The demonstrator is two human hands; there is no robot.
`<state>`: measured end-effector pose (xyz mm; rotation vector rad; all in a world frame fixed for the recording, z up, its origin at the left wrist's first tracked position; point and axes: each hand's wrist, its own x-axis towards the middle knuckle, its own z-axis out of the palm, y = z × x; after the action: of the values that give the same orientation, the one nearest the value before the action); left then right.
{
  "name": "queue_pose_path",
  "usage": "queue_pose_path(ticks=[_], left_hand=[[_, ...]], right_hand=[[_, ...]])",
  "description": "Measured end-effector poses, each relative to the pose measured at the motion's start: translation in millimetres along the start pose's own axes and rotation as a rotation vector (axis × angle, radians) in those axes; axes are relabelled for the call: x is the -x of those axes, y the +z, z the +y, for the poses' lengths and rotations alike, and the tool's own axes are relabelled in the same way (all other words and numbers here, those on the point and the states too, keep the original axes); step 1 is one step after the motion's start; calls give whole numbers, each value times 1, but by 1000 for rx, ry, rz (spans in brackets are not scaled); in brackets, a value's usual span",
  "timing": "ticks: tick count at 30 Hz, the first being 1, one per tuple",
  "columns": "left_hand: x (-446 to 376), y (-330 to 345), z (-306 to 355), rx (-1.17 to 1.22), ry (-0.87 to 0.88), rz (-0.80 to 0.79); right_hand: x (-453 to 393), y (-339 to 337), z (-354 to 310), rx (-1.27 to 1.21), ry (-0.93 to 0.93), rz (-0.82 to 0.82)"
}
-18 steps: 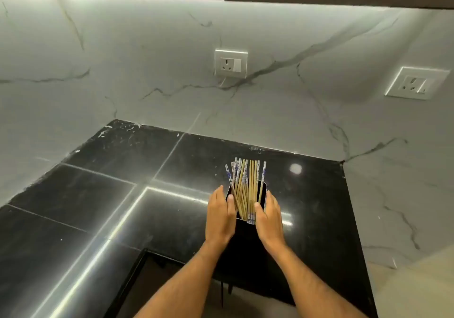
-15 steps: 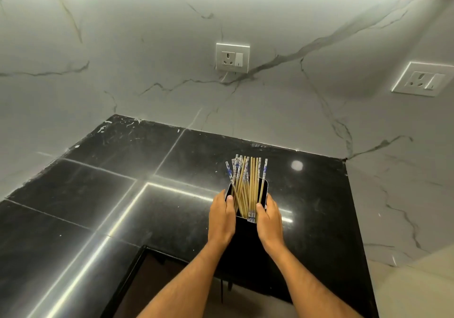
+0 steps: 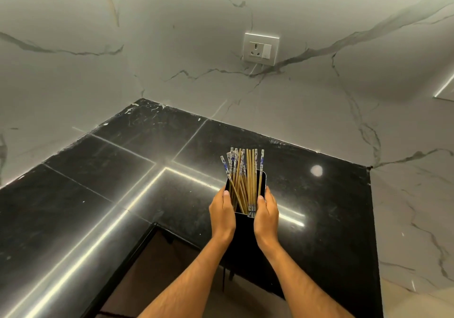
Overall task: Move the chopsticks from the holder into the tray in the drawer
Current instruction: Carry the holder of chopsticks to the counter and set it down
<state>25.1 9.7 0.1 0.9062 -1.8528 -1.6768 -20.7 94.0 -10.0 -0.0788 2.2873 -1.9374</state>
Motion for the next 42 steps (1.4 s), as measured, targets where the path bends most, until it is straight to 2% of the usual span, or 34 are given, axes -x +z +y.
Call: queue_pose_path(ticks=[8,15,19,23,31,42], left_hand=[[31,-82,14,27,82,261],[77,-189,-5,49,54,459],[125,-261,-14,28,46,583],[186,-339,-23,13,18,736],[318,-475,-40,-28,8,971],[458,-612,-74,-31,-35,1217]], right_hand=[[56,56,-22,-36,-100,-193],[152,110,-37,-46,-184,-402],[227,143,-41,-45,-184,-530],[320,168,-47,-68,-285,-676],[495,207,-47,-101,-300,-938],[684,252,-28,-106,-266,-1201]])
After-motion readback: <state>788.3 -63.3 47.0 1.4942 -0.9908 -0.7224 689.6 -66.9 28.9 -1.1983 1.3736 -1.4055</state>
